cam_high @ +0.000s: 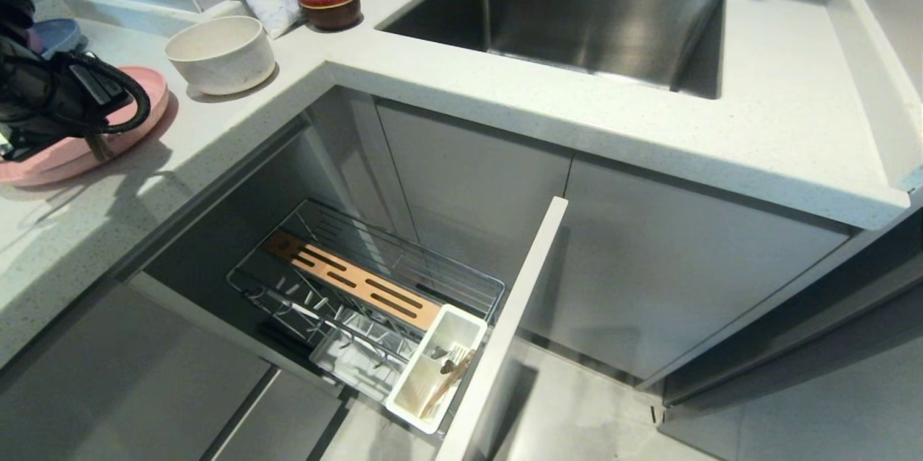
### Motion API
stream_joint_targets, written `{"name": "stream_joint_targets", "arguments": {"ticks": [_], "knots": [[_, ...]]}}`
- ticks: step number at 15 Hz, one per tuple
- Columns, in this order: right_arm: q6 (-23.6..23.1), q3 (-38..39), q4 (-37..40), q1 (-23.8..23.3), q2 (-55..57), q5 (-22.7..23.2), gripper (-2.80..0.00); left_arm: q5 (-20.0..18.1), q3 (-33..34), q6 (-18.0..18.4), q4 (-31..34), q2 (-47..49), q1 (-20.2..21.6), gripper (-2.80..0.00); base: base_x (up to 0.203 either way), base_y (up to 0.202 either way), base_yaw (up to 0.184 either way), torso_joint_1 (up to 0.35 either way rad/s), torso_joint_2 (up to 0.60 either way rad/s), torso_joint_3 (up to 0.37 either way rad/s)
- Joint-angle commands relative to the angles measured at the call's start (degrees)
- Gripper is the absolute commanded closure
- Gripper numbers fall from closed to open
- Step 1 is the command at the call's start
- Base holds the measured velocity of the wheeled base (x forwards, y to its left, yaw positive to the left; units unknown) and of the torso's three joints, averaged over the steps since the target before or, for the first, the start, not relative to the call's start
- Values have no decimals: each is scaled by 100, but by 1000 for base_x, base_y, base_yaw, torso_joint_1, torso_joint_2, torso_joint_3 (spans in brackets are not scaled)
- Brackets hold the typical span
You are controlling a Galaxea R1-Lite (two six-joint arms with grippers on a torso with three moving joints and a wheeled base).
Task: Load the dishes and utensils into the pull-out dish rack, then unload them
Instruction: Pick up the chopsticks and place it in the cupboard
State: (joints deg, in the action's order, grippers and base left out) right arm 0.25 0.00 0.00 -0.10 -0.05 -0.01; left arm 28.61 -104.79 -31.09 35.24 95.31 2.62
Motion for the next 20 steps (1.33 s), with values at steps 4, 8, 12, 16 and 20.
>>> {"name": "stream_joint_targets", "arguments": {"ticks": [4,8,12,16,20], "knots": [[1,9,0,1,-21,-1,0,-2,-22,-43,1,-750,-111,0,0,0,0,0,0,0],[1,9,0,1,-21,0,0,-12,83,-300,-5,-1561,-1051,0,0,0,0,0,0,0],[1,9,0,1,-21,1,0,-13,440,-496,-175,-2254,-2516,0,0,0,0,0,0,0],[1,9,0,1,-21,1,0,-16,973,-534,-397,-2556,-4147,0,0,0,0,0,0,0],[1,9,0,1,-21,-8,0,-510,1584,-739,-137,-2265,-5022,0,0,0,0,0,0,0]]}}
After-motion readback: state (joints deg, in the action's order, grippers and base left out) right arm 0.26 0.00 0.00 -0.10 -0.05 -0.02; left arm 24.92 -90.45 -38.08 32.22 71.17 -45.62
